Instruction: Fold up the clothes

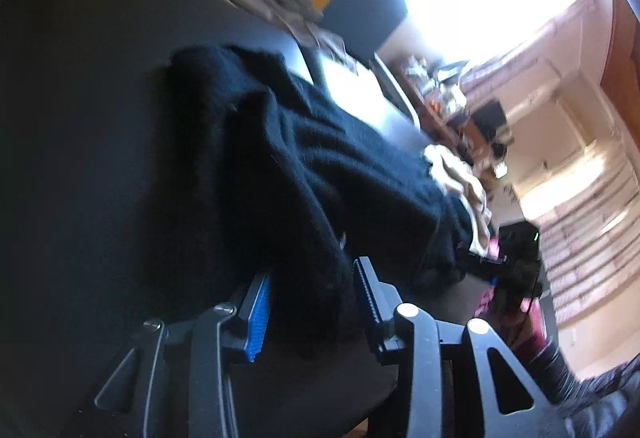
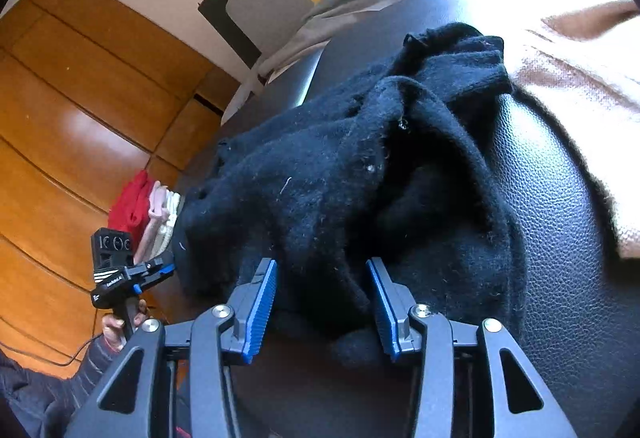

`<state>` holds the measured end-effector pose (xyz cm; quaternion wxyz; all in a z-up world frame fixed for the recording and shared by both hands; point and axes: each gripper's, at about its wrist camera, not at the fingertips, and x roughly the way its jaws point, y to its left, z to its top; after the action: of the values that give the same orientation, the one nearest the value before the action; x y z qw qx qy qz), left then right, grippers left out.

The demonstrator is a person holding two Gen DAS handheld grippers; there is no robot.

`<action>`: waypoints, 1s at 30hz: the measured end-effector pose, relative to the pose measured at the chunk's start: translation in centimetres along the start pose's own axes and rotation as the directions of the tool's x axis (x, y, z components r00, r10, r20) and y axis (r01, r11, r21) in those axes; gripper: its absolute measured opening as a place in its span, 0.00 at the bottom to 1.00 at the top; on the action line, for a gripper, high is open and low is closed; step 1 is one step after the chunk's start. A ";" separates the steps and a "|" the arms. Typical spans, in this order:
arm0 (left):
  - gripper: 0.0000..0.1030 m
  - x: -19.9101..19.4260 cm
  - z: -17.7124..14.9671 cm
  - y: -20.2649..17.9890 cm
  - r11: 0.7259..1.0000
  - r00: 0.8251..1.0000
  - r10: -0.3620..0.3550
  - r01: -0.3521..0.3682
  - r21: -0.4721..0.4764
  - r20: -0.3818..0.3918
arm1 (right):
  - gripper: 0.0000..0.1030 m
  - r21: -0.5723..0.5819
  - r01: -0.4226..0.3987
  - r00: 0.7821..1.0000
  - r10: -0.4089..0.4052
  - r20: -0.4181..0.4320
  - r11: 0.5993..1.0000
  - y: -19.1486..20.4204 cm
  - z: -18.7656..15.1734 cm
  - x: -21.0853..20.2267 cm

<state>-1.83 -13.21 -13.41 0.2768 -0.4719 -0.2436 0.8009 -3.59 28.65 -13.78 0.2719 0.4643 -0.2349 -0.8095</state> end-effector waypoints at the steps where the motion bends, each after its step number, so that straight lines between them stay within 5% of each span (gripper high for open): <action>1: 0.21 0.3 0.0 -0.3 1.000 1.000 -0.026 0.026 0.001 -0.007 | 0.30 -0.014 0.022 1.000 -0.022 -0.006 1.000 0.2 0.0 0.0; 2: 0.18 0.5 0.0 -0.6 0.999 0.999 -0.053 0.053 0.002 -0.013 | 0.13 -0.026 0.041 0.999 -0.042 -0.010 0.999 0.3 -0.1 -0.1; 3: 0.11 0.4 0.1 -0.8 0.996 0.996 -0.085 0.085 -0.005 -0.009 | 0.08 -0.031 0.046 0.999 -0.046 -0.010 0.998 0.5 -0.1 -0.3; 4: 0.03 -0.1 0.2 -0.8 0.992 0.992 -0.123 0.123 -0.018 0.008 | 0.08 -0.037 0.050 0.999 -0.051 -0.010 0.998 0.7 0.0 -0.5; 10: 0.03 -3.8 2.9 -0.9 0.935 0.928 -0.333 0.347 -0.067 0.165 | 0.08 -0.046 -0.057 0.997 0.060 0.053 0.997 2.3 1.7 -2.9; 13: 0.03 -4.2 5.2 -1.5 0.912 0.897 -0.386 0.406 -0.054 0.217 | 0.08 0.000 -0.146 0.982 0.144 0.123 0.989 2.1 3.6 -3.8; 15: 0.03 -3.6 6.8 -1.6 0.910 0.892 -0.390 0.411 -0.056 0.228 | 0.08 0.040 -0.207 0.965 0.198 0.173 0.977 1.6 5.1 -4.1; 21: 0.04 -0.7 12.3 0.9 0.922 0.915 -0.312 0.357 -0.153 0.256 | 0.08 0.154 -0.282 0.932 0.233 0.277 0.947 -0.3 10.6 -1.8; 24: 0.15 1.3 14.3 2.4 0.929 0.945 -0.240 0.290 -0.229 0.222 | 0.14 0.218 -0.253 0.938 0.185 0.293 0.942 -1.7 13.2 0.1; 26: 0.17 2.5 14.9 3.5 0.932 0.965 -0.179 0.228 -0.281 0.191 | 0.31 0.258 -0.260 0.939 0.182 0.292 0.931 -2.9 14.0 0.7; 30: 0.21 1.8 14.6 4.7 0.943 0.975 -0.126 0.175 -0.282 0.186 | 0.33 0.220 -0.259 0.940 0.194 0.279 0.940 -3.0 13.9 -0.3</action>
<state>-16.50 -17.31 -11.21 0.2423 -0.4201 -0.4183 0.7680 -16.35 32.84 -9.10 0.2701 0.3577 -0.4216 -0.7882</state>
